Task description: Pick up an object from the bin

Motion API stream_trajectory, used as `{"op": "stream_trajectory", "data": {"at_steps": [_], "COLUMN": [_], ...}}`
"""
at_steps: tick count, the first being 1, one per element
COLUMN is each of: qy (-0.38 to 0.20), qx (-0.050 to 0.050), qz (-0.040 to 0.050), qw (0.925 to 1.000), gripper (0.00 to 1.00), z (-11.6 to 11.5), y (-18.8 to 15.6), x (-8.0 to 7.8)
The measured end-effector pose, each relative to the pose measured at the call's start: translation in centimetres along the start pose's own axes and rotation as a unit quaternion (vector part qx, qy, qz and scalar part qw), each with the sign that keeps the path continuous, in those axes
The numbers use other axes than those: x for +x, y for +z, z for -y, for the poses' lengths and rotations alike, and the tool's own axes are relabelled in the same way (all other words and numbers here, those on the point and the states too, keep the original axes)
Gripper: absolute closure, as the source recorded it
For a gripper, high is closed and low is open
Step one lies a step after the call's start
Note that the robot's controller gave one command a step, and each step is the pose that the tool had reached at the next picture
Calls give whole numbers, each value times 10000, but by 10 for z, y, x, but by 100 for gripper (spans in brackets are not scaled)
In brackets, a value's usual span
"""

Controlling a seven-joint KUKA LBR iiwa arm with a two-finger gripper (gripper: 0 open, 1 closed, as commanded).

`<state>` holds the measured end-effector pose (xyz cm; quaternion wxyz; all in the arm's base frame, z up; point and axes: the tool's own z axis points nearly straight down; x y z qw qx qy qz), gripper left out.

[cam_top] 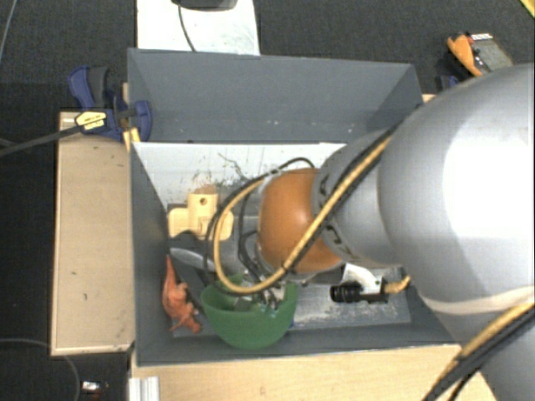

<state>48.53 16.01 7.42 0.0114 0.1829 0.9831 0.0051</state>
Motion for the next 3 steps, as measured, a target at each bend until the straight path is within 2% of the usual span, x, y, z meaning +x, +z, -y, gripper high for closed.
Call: {"op": "stream_trajectory", "data": {"at_steps": [1,2,3], "qy": [4,0,-4], "qx": [29,-7,-2], "qz": [-22,34,23], "qw": [10000,10000,10000], "gripper": [100,100,100], "z": [2,1,1], "y": [-32,-59,-71], "x": [0,-3,-3]}}
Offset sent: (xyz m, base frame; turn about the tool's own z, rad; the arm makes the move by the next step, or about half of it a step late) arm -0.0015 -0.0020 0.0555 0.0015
